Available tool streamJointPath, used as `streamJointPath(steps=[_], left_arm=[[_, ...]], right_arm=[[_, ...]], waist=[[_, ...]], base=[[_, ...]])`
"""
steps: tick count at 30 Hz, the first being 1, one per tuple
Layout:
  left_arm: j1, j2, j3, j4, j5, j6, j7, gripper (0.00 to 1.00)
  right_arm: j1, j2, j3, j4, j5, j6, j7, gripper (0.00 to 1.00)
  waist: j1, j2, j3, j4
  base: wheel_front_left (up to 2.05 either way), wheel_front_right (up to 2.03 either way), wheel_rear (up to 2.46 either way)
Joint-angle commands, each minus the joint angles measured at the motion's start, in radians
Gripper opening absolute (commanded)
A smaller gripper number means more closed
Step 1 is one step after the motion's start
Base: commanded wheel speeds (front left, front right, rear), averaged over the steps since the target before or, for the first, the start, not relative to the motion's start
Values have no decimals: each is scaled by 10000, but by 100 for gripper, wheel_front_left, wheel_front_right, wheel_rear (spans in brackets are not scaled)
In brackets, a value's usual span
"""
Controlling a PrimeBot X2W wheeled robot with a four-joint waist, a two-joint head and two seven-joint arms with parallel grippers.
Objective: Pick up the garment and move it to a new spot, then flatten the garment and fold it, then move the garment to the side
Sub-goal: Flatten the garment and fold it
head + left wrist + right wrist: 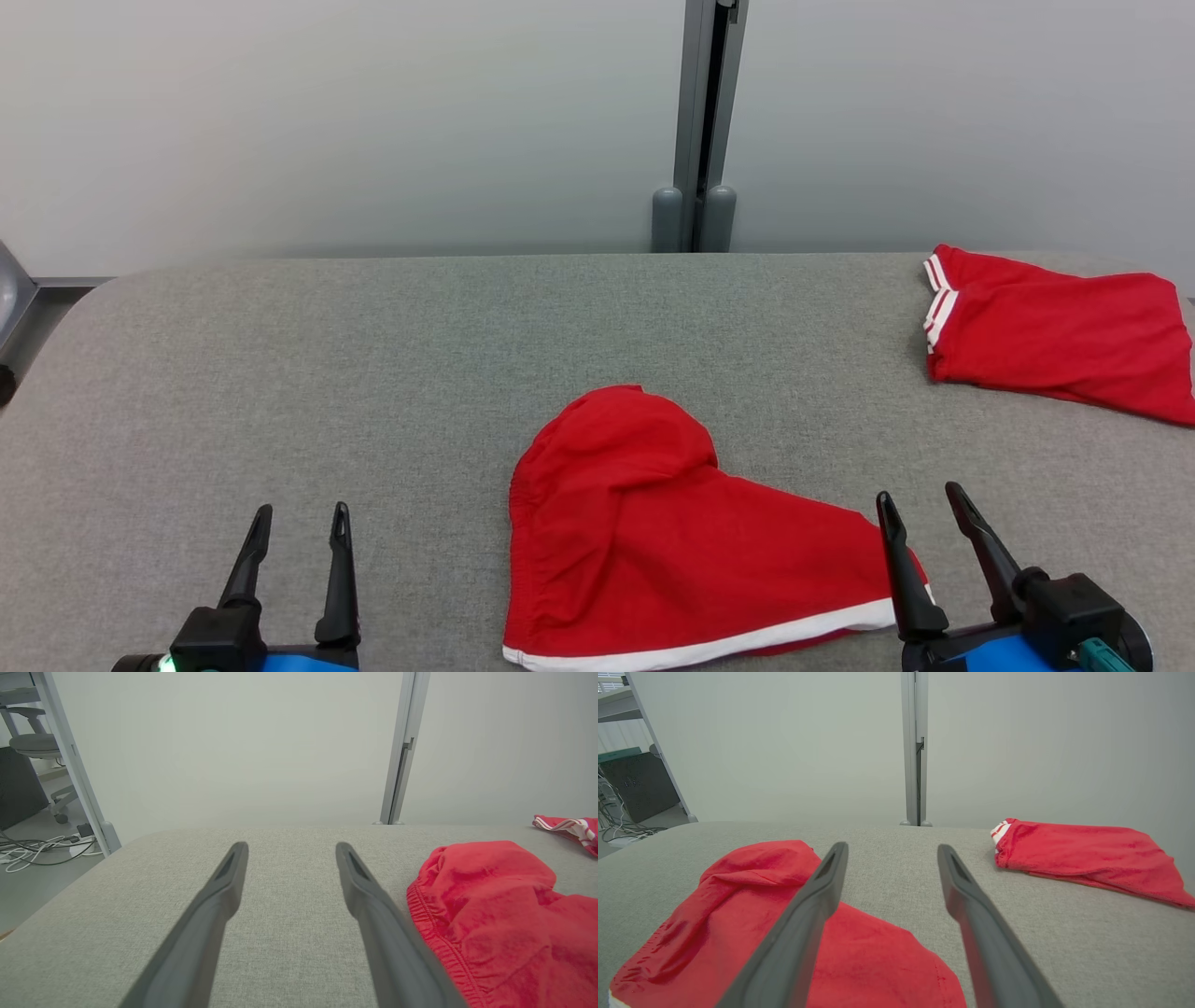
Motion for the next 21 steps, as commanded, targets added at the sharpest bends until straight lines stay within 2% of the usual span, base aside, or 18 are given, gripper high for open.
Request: streamJointPath(steps=[1,15,21], left_arm=[[-44,44,52,14,38,26,-24,100],[-74,69,-27,48,-4,-34,-24,100],[-156,41,-803,359,-82,-111,-24,100]], right_arm=[[108,14,-4,20,39,1,-47,100],[106,14,-129,364,36,1,-47,100],[11,-42,-631,1007,-150,1,-45,100]], waist=[[0,1,3,-3],[0,1,25,-21],[0,1,132,-10]], base=[[0,0,0],[0,0,0],[0,0,0]])
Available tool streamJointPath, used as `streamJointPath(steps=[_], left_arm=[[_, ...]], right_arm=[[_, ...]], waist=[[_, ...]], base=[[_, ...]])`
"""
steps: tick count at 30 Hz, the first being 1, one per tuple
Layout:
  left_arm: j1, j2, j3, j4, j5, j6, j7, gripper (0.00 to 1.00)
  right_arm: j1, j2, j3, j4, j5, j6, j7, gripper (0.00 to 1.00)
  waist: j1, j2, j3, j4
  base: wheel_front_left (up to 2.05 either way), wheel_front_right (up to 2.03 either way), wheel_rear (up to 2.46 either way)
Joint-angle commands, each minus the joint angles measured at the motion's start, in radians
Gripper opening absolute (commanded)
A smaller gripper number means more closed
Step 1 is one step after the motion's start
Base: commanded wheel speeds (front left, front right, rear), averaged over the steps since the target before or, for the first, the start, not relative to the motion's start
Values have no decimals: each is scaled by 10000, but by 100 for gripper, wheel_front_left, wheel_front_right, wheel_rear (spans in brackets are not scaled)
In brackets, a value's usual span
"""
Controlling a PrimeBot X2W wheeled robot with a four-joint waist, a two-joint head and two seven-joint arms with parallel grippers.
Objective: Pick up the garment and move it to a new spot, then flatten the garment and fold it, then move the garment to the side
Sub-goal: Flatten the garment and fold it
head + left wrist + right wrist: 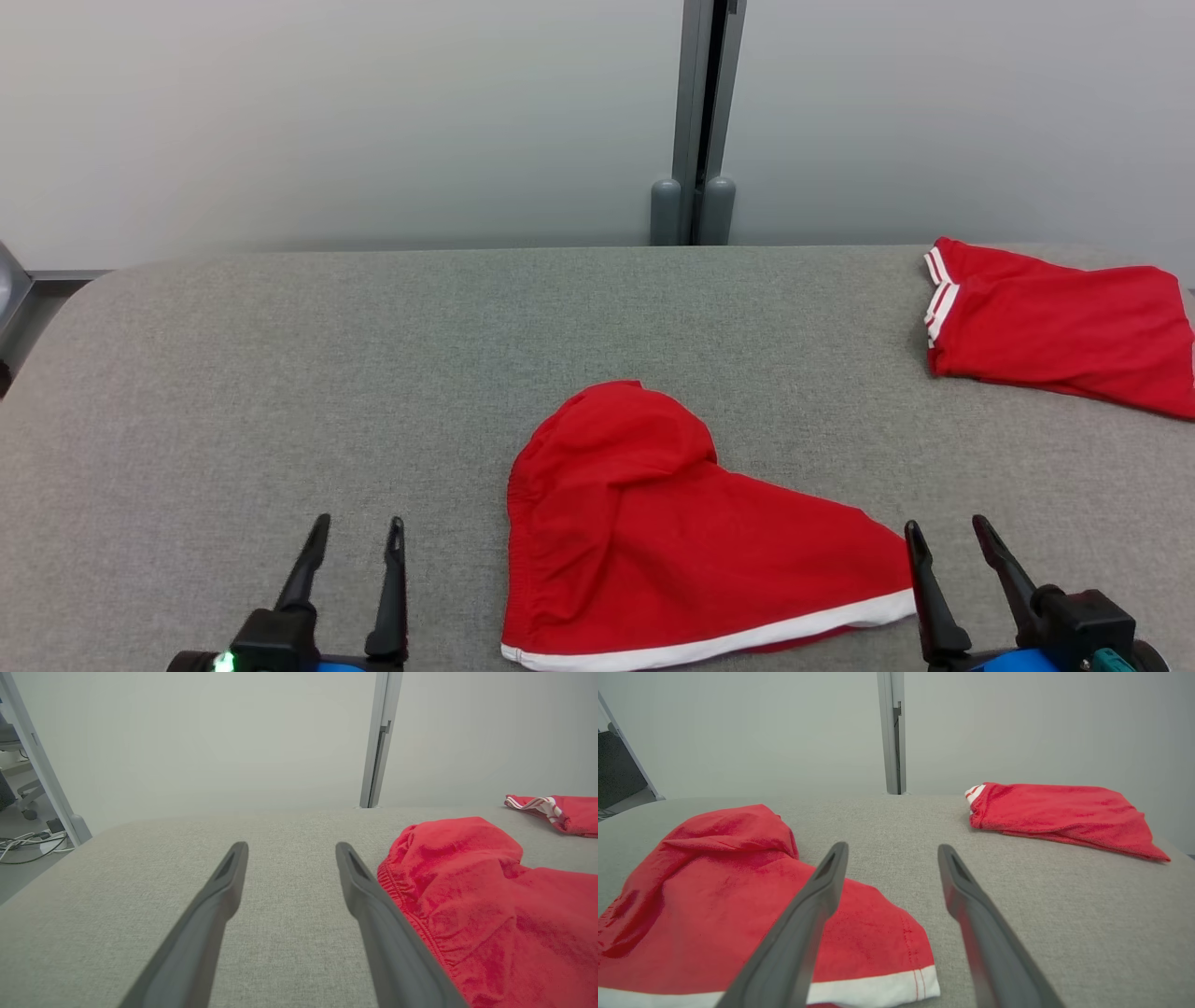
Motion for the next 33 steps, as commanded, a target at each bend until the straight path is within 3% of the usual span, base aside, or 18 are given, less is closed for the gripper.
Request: streamJointPath(steps=[1,13,26,33], left_arm=[[-162,3,-441,173,-24,-69,-24,100],[-601,285,-3174,1614,-553,-70,-24,100],[-1210,563,-4594,3421,-1628,-73,-24,100],[-1365,704,-5316,3014,-2029,-73,-24,100]], right_arm=[[-31,-108,-179,287,-122,1,-47,100],[-984,-485,-270,2355,-191,1,-49,100],[-2028,-558,421,4236,23,1,-47,100],[-2159,-538,560,4519,144,1,-49,100]], waist=[[0,0,78,-8],[0,0,578,-225],[0,0,1012,-237],[0,0,1166,-159]], base=[[0,0,0],[0,0,0],[0,0,0],[0,0,0]])
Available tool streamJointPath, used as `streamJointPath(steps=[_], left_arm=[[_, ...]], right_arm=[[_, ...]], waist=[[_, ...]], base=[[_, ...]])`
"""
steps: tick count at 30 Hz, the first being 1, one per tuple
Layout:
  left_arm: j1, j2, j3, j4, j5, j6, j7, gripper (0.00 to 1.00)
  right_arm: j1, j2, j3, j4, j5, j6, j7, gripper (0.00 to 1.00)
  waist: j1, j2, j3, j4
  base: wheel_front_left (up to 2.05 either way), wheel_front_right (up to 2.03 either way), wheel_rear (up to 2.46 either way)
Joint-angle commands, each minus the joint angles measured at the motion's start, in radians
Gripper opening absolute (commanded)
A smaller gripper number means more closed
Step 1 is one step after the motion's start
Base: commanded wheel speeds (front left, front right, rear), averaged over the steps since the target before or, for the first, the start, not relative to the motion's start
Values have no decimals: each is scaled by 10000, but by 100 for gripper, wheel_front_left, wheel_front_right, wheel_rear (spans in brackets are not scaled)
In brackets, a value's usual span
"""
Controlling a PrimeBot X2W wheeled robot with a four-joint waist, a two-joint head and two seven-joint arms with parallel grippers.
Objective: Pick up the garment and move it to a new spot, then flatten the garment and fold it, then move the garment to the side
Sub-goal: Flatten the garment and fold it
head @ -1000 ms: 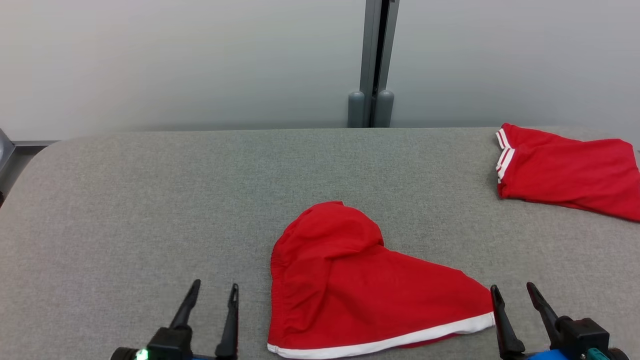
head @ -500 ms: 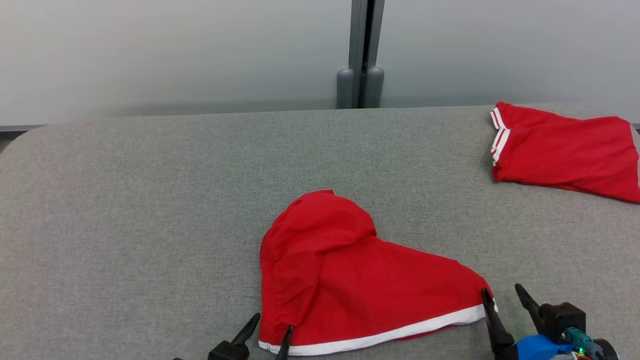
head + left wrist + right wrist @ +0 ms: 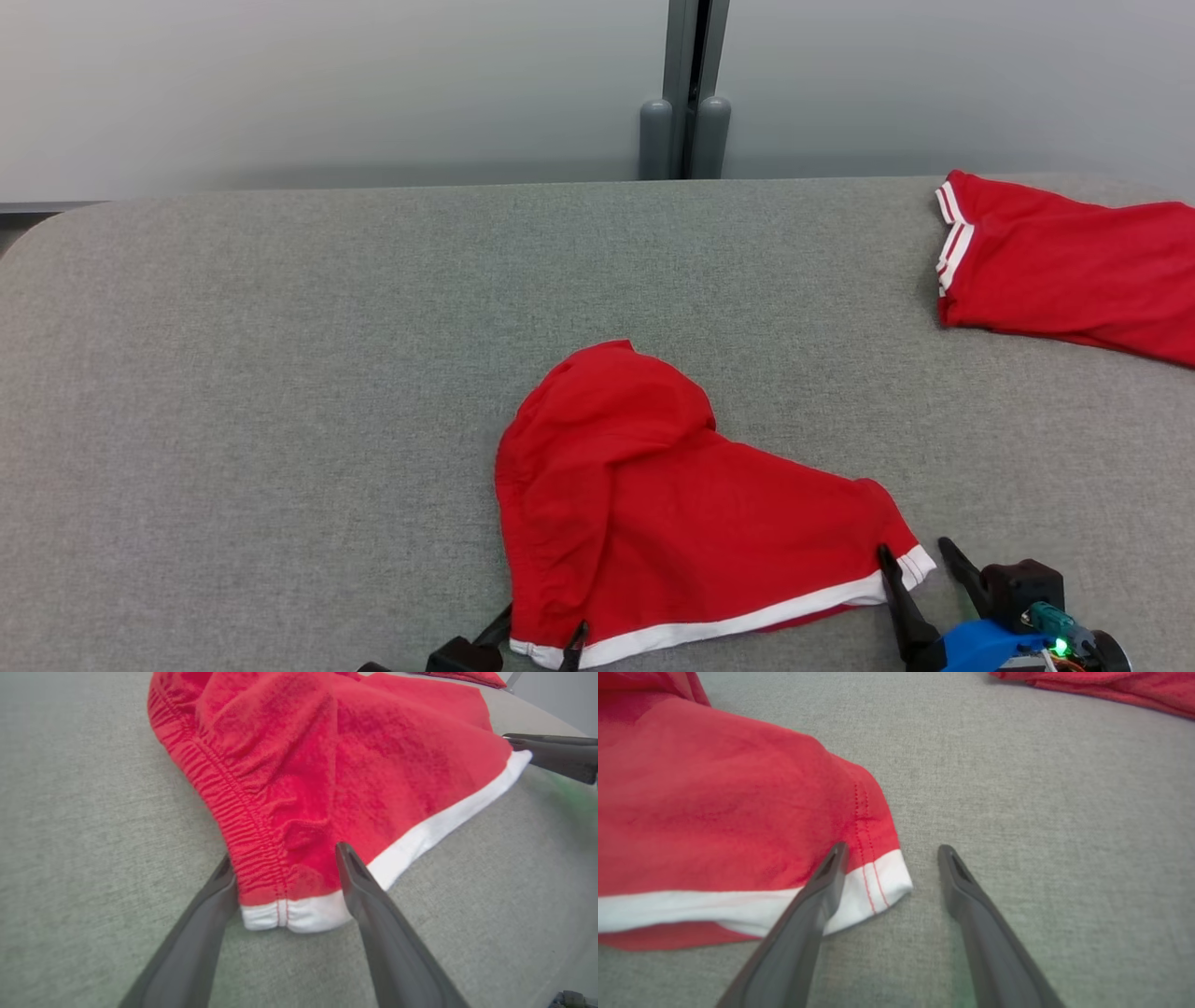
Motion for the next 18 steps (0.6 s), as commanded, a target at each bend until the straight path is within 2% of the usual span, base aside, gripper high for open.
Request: streamJointPath(steps=[1,9,10,11,12,13,18], left_arm=[[-144,117,-268,-100,-3,-12,-24,100],[-269,348,-1122,-379,-370,-12,-24,100],[-264,364,-1172,-385,-472,-12,-24,88],[-249,373,-1243,-371,-585,-12,-24,52],[-250,392,-1318,-350,-663,-12,-24,17],[-266,410,-1327,-356,-736,-12,-24,0],[-270,372,-1146,-610,-1094,-13,-25,0]], right_arm=[[-101,-22,67,131,87,1,-46,100],[-178,114,412,572,367,3,-3,100],[-160,165,534,631,477,6,2,94],[-129,201,662,661,588,14,19,37],[-93,221,789,708,733,14,20,0],[-54,229,899,728,861,14,20,0],[75,2,1345,-71,1267,11,-16,0]], waist=[[-1,-2,28,20],[-1,-2,82,44],[-1,-2,81,44],[-1,-2,77,46],[-1,-2,68,45],[-1,-2,63,47],[-1,-2,78,21]], base=[[0,0,0],[0,0,0],[0,0,0],[0,0,0],[0,0,0],[0,0,0],[0,0,0]])
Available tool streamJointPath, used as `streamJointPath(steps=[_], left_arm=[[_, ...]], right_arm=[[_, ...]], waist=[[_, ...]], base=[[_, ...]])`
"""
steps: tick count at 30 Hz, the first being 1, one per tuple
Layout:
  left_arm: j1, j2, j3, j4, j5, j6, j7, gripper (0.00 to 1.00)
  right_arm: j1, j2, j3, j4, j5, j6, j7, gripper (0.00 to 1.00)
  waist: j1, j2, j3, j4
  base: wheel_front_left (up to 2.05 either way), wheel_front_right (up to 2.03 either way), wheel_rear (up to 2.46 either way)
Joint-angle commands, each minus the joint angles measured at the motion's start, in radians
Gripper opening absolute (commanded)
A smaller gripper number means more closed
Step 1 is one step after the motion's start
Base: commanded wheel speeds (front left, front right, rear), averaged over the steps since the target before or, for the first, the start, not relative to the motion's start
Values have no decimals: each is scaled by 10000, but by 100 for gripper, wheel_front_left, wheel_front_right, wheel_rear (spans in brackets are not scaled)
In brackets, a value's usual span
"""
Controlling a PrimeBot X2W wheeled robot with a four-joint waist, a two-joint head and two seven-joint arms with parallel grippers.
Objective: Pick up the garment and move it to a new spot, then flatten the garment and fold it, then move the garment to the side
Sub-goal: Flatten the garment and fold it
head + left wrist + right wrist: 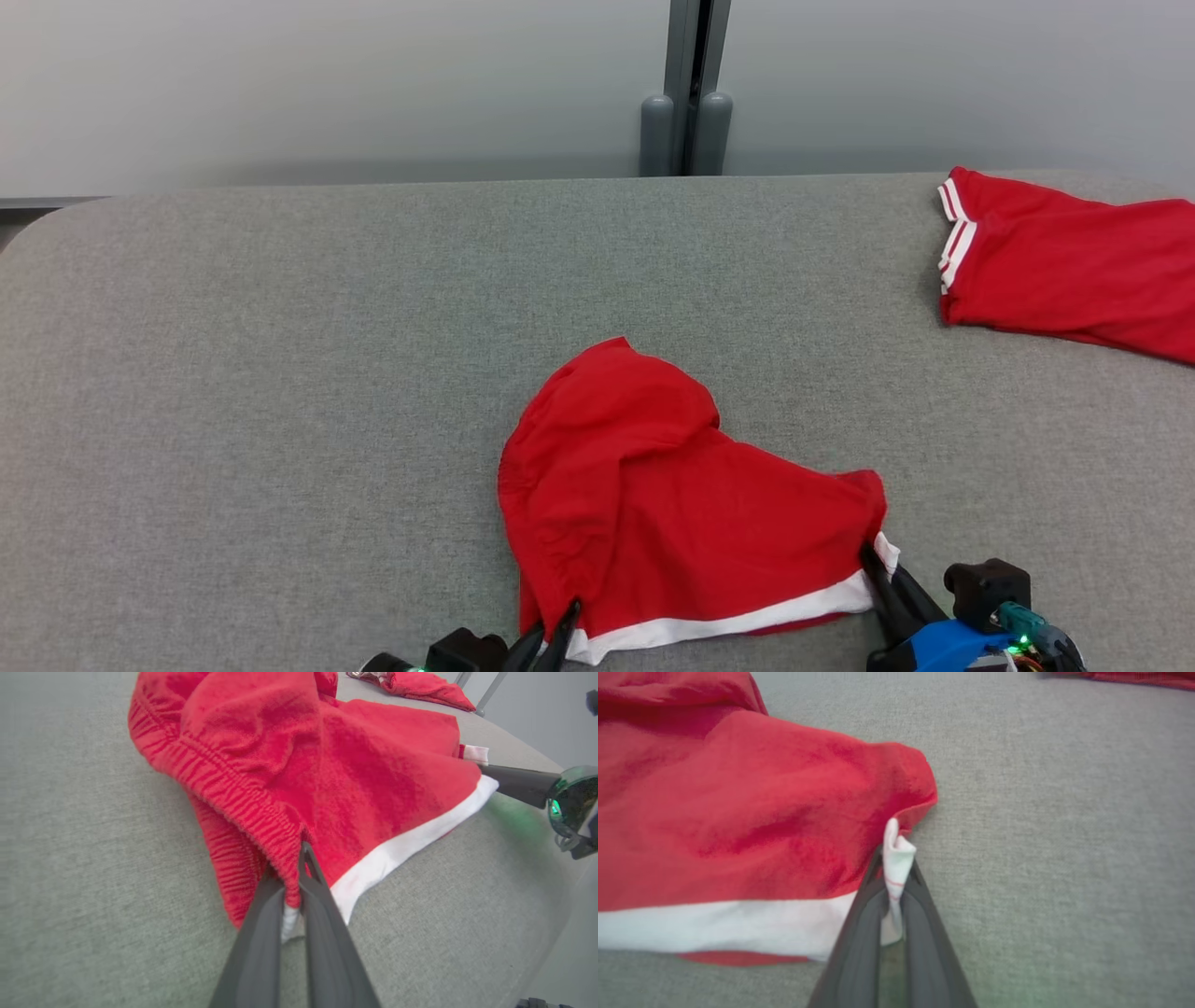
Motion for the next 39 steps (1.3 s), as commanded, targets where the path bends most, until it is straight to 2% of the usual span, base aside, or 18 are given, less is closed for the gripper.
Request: streamJointPath(steps=[1,8,12,14,15,16,22,27,28,29,30,35,39], left_arm=[[-116,1,113,-228,-180,-13,-26,0],[-541,206,1077,-1556,-906,-13,-27,0],[-1297,370,1571,-2100,-1245,-13,-26,0],[-1863,462,1752,-2209,-1501,-13,-26,0],[-2588,581,1904,-2249,-1727,-13,-26,0],[-2986,619,1951,-2233,-1916,-13,-27,0],[-6070,1307,1740,-1624,-2870,-13,-18,0],[-9011,1793,1197,-1083,-3455,-13,143,0],[-9011,1793,1197,-1083,-3455,-13,143,0],[-10163,1928,899,-865,-3651,-13,211,0],[-10163,1928,899,-865,-3651,-13,211,0],[-12586,1996,378,-144,-4153,-13,140,0],[-13751,1986,-142,202,-4511,-13,45,0]], right_arm=[[151,-63,117,-393,149,24,39,0],[-233,-231,222,-2093,896,16,35,0],[-1060,-404,639,-2627,1042,16,35,0],[-1670,-316,746,-2665,1531,16,35,0],[-2489,-241,844,-2591,2239,16,35,0],[-2977,-367,1014,-2524,2358,16,41,0],[-6428,-739,1758,-1634,2590,16,392,0],[-9425,-530,1634,-355,2921,16,586,0],[-9425,-530,1634,-355,2921,16,586,0],[-10565,-498,1659,141,2821,16,548,0],[-10565,-498,1659,141,2821,16,548,0],[-12735,-432,1297,1284,2953,16,331,0],[-13826,-525,1379,1854,3061,16,192,0]], waist=[[0,0,15,-23],[0,0,40,-86],[0,0,127,-84],[0,0,234,-71],[0,0,399,-67],[0,0,490,-60],[0,0,1397,-121],[0,0,2244,-277],[0,0,2244,-277],[0,0,2545,-328],[0,0,2545,-328],[0,0,3030,-365],[0,0,3273,-337]], base=[[0,0,0],[0,0,0],[0,0,0],[0,0,0],[0,0,0],[0,0,0],[0,0,0],[0,0,0],[0,0,0],[0,0,0],[0,0,0],[0,0,0],[0,0,0]])
